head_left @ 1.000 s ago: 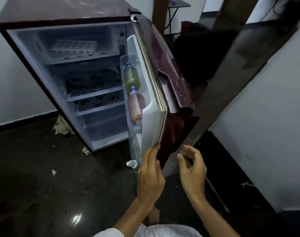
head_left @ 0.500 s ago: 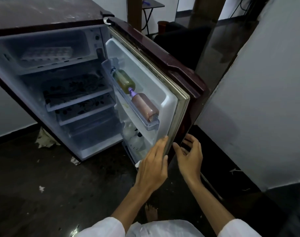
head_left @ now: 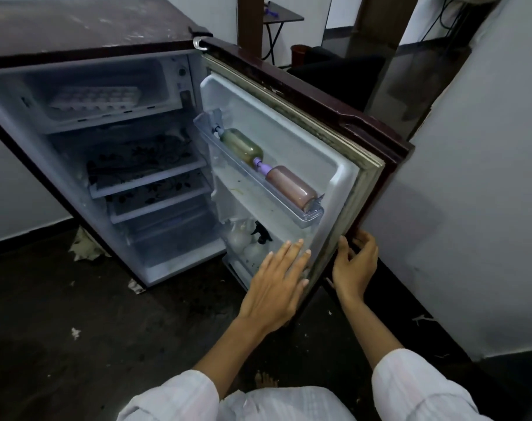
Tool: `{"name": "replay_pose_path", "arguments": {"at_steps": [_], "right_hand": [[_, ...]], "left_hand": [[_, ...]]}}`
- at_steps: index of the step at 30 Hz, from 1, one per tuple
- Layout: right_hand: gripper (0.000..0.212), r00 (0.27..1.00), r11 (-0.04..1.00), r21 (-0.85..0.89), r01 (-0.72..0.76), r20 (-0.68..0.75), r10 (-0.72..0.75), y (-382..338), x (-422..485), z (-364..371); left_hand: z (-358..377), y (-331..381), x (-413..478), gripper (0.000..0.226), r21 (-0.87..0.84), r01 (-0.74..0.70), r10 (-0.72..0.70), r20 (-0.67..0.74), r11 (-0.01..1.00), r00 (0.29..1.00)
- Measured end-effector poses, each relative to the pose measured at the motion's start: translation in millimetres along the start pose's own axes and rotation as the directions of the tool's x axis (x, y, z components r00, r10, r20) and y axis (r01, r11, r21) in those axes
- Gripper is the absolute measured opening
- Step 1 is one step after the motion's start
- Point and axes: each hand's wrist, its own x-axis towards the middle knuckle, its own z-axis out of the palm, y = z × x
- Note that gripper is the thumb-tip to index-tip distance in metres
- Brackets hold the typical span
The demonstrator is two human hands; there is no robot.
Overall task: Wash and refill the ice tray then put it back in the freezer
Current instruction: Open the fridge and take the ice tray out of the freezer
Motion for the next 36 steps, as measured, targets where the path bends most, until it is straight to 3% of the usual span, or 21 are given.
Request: {"name": "replay_pose_path", "arguments": {"at_steps": [5,9,14,18,23,27,36], "right_hand": [[0.051,0.998,0.999,-0.045,-0.016,0.061,0.018,10,-11,8],[0.053,0.962,0.964,-0.215,0.155,0.257,-0.098,18,-43,21],[0.069,0.736,0.749,-0.339,0.569,0.617,-0.280,12,-53,62],[0.075,0.588,0.634,-0.313,0.707,0.758,-0.282,-4,-49,100],[0.077,0.469,0.530,-0.258,0.808,0.826,-0.313,-28,-46,141],[0.082,0.386,0.504,-0.176,0.845,0.853,-0.350,-50,-44,168],[0.082,0.239,0.401,-0.042,0.915,0.858,-0.454,-99,-29,226]], "left_hand": [[2,-16,7,0.057,0.155,0.050,-0.053,0.015,0.987,0.998],[0,-38,6,0.060,0.267,0.053,-0.059,0.014,0.962,0.998],[-8,-77,-1,0.060,0.326,0.147,-0.156,0.003,0.934,0.988],[-23,-106,-3,0.061,0.353,0.263,-0.278,-0.009,0.898,0.961],[-45,-137,-1,0.062,0.377,0.400,-0.403,-0.075,0.835,0.912],[-67,-163,3,0.063,0.409,0.497,-0.487,-0.136,0.765,0.863],[-122,-205,19,0.065,0.427,0.635,-0.577,-0.273,0.644,0.769]]}}
